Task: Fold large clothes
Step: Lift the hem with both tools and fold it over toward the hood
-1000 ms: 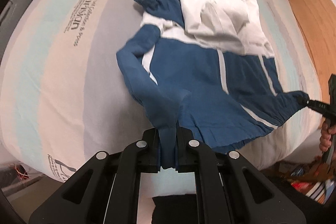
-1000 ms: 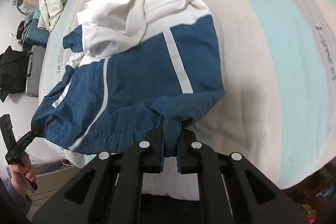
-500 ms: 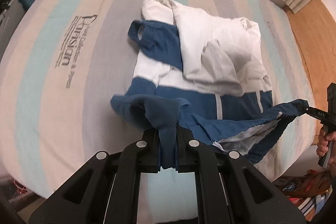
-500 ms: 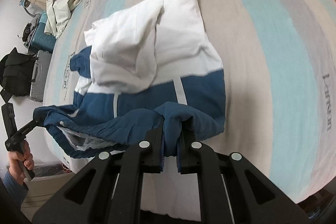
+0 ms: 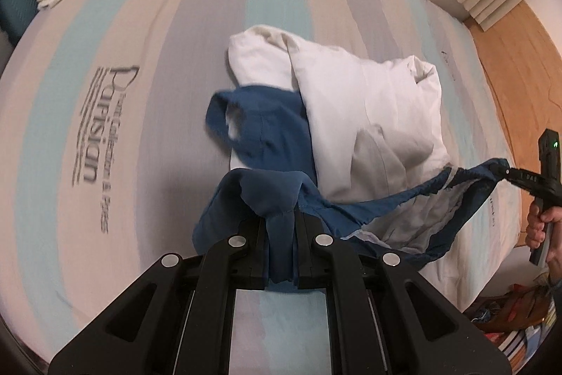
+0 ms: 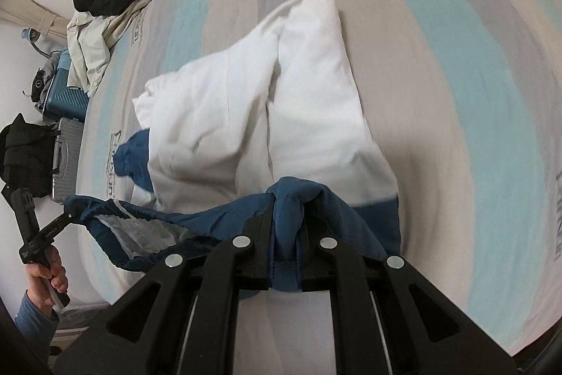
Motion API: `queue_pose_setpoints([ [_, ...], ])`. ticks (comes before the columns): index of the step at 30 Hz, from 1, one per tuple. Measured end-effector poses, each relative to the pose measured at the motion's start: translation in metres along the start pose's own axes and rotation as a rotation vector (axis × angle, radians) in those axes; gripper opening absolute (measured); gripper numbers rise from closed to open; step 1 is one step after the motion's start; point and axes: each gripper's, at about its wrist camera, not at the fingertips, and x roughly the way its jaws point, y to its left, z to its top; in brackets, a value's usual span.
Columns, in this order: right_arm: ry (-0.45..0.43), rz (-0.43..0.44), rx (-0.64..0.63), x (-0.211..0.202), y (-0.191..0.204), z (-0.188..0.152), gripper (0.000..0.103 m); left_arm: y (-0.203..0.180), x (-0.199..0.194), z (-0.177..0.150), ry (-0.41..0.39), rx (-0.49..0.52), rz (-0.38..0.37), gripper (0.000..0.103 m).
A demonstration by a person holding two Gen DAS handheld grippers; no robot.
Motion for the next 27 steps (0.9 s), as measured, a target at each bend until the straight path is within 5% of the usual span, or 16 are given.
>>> queue_pose_setpoints([
  [27,-0.054,-0.056,0.100,0.056,-0.009,0.166,0.007,0.010,0.085,0.189,0.016,0.035,0.004,0.007],
])
